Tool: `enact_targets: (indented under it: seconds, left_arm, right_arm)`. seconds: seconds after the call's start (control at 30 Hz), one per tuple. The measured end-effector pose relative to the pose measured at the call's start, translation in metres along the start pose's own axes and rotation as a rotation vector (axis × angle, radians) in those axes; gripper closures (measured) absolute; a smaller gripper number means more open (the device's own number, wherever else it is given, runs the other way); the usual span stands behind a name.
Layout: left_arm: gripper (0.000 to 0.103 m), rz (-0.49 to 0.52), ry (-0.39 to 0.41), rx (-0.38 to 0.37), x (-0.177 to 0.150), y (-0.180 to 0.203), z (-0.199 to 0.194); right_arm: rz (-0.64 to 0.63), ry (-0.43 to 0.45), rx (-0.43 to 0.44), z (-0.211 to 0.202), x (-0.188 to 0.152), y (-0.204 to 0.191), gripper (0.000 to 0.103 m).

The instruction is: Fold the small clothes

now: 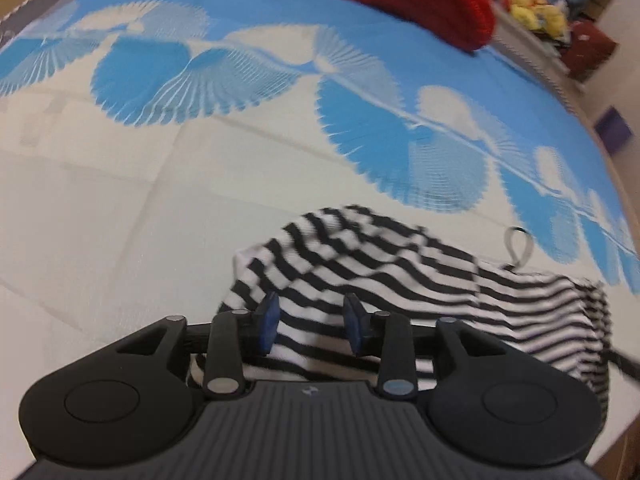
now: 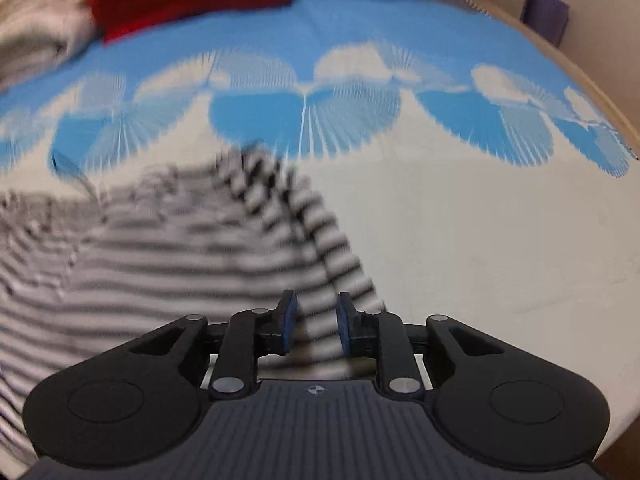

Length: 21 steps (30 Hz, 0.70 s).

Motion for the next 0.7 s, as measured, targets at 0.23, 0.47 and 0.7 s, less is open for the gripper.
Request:
enact_targets:
  seconds: [0.23, 0.47, 0.7]
  left_arm:
    - [0.059, 0.124, 0.087, 0.021, -0.020, -0.006, -0.046]
    - [0.059, 0.172, 0.225, -0.011, -0.046, -0.030, -0.113]
    - [0.059, 0.071, 0.183, -0.003, -0.115, -0.054, -0.113]
  right_arm:
    - [0.105, -0.039, -0.055, 0.039, 0.031, -0.001, 0.077]
    - [0.163, -0.077, -0.121, 0.051, 0.030, 0.000, 0.068]
    - [0.136, 0.146, -0.010, -0.018, 0.031, -0.006, 0.068]
Point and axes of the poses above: each gripper's, at about its wrist camera, not at the fingertips, and z roughly the way its jaws point, y to its right, x to its top, the point moved 4 cm from there along z, roughly the way its jaws point, and after that the axes turned 13 degrees about -z, right-handed, at the moved point
